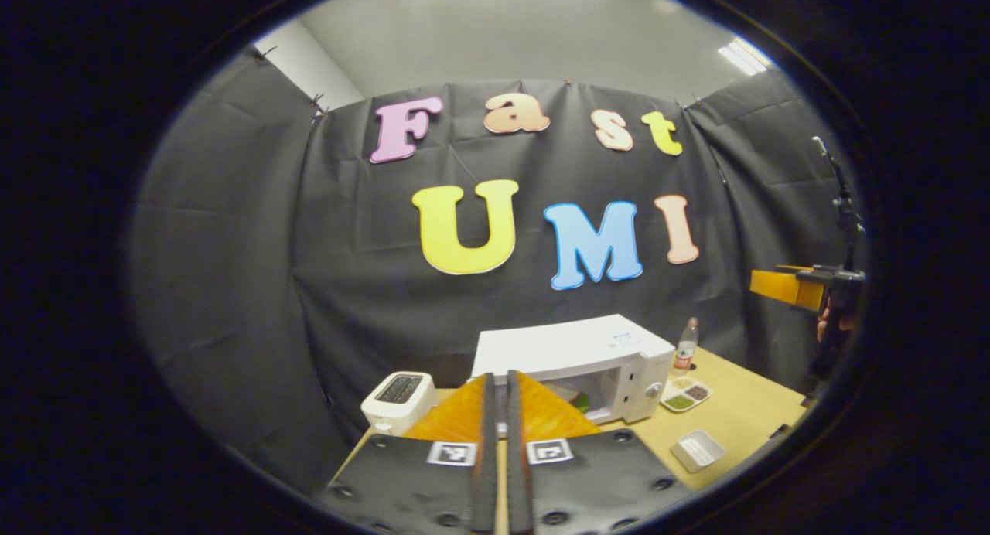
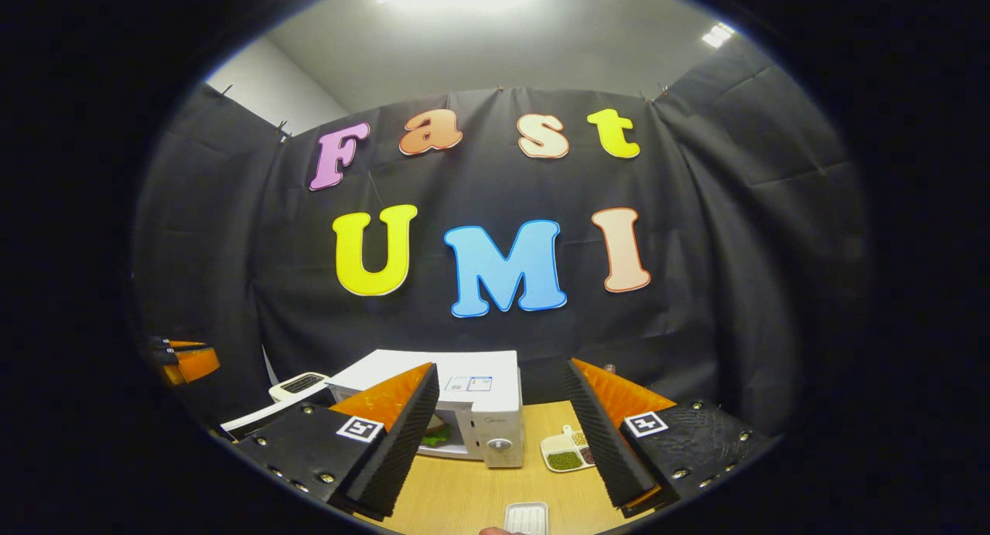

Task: Open the microwave oven with the left hand, put the food in, and close the microwave oven.

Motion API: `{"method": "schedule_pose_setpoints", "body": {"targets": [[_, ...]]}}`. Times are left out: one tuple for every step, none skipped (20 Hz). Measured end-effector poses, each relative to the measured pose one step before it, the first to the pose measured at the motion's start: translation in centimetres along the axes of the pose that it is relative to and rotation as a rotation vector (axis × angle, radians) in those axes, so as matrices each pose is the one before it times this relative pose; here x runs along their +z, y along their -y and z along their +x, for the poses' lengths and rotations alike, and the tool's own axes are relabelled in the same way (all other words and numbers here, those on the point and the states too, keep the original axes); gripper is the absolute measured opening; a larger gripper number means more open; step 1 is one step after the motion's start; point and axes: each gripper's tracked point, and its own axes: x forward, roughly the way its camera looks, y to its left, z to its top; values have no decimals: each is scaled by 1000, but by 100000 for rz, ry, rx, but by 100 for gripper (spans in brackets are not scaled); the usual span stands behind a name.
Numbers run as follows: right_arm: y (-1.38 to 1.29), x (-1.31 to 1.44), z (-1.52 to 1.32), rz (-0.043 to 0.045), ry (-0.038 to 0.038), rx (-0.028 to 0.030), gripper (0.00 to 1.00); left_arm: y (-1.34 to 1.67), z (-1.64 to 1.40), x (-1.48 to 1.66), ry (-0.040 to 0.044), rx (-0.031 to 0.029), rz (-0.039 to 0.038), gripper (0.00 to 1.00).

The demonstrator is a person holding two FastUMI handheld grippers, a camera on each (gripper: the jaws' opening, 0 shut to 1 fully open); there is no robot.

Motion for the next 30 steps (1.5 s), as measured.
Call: {"method": "schedule_pose_setpoints", "body": {"targets": [[-406, 53, -94, 753, 80, -299, 97, -314, -397, -891, -759, -2449, -1317, 7], [-163, -149, -66, 270, 117, -452, 97, -1061, -668, -476, -1034, -219, 79, 7], [-113, -117, 19, -200, -49, -694, 97, -1557, -560, -549, -898, 2715, 1458, 7], [-144, -240, -94, -197, -250, -577, 97, -1312, -189, -989, -1783, 1378, 1084, 7], [-123, -206, -11, 58, -551, -488, 97, -846, -261, -1085, -2017, 567, 599, 7], [-226, -302, -7, 245, -574, -415, 97, -714, -30, -1219, -1927, 767, 711, 10], [-188, -157, 16, 249, -634, -356, 97, -812, -125, -1184, -1835, 398, 513, 7], [-67, -281, -144, 232, -797, -386, 97, -763, -173, -1300, -2050, 633, 64, 7], [-156, -124, -8, 290, -627, -270, 97, -817, -52, -1520, -2868, 776, -415, 7], [-120, -102, -185, 146, -554, -319, 97, -1033, -16, -1723, -2668, 1139, -549, 7], [-76, 7, -107, -161, -284, -371, 97, -810, 9, -1491, -2449, 764, -865, 7], [-27, -71, -93, -498, -99, -426, 97, -543, -47, -1282, -2014, 82, -1413, 7], [-29, 85, -103, -538, 240, -471, 97, -355, -42, -1203, -2321, -596, -1552, 7], [-43, -60, -290, -585, -31, -443, 97, -312, -50, -1342, -2168, -632, -832, 8], [-110, -3, -28, -350, -67, -398, 97, -83, 167, -1250, -2133, -813, -225, 7], [10, -147, -138, -195, -105, -418, 97, 267, 157, -987, -2181, -1692, -201, 7], [-39, -155, -122, -164, -410, -520, 97, 305, 46, -792, -1720, -1537, -37, 7], [-42, -156, -146, 25, -457, -398, 97, 428, 285, -717, -1118, -1925, -117, 10], [-129, -98, -59, 277, -518, -396, 97, 543, 146, -356, -626, -1963, -87, 7], [-114, -211, -170, 201, -493, -364, 97, 711, 272, -336, -568, -2242, 215, 7], [-82, -145, -68, 89, -292, -409, 97, 247, -35, -140, -495, -210, 978, 7], [-60, -57, -129, 172, -142, -452, 97, 691, 57, -98, -317, -2554, 277, 7], [-167, 98, -96, 311, 66, -422, 97, 858, 73, 82, 617, -2828, 38, 7], [-160, 49, -158, 302, 210, -368, 97, 956, -24, 279, 713, -2974, 483, 7], [-64, 94, -275, 180, 427, -262, 97, 1011, 89, 347, 442, -2812, 252, 7], [-61, 170, -134, -139, 582, -361, 97, 1249, 69, 171, 448, -3205, 146, 7], [-53, 240, -99, -443, 507, -372, 97, 1370, 275, 279, 209, -3502, -326, 7], [83, 124, -214, -534, 597, -477, 97, 1363, 265, 314, 488, -3635, -363, 7], [161, 193, -35, -298, 538, -657, 97, 1384, 572, 182, 57, -3445, -127, 7], [164, 15, -126, 143, 328, -613, 97, 1250, 674, 25, 36, -2635, 337, 7]]}}
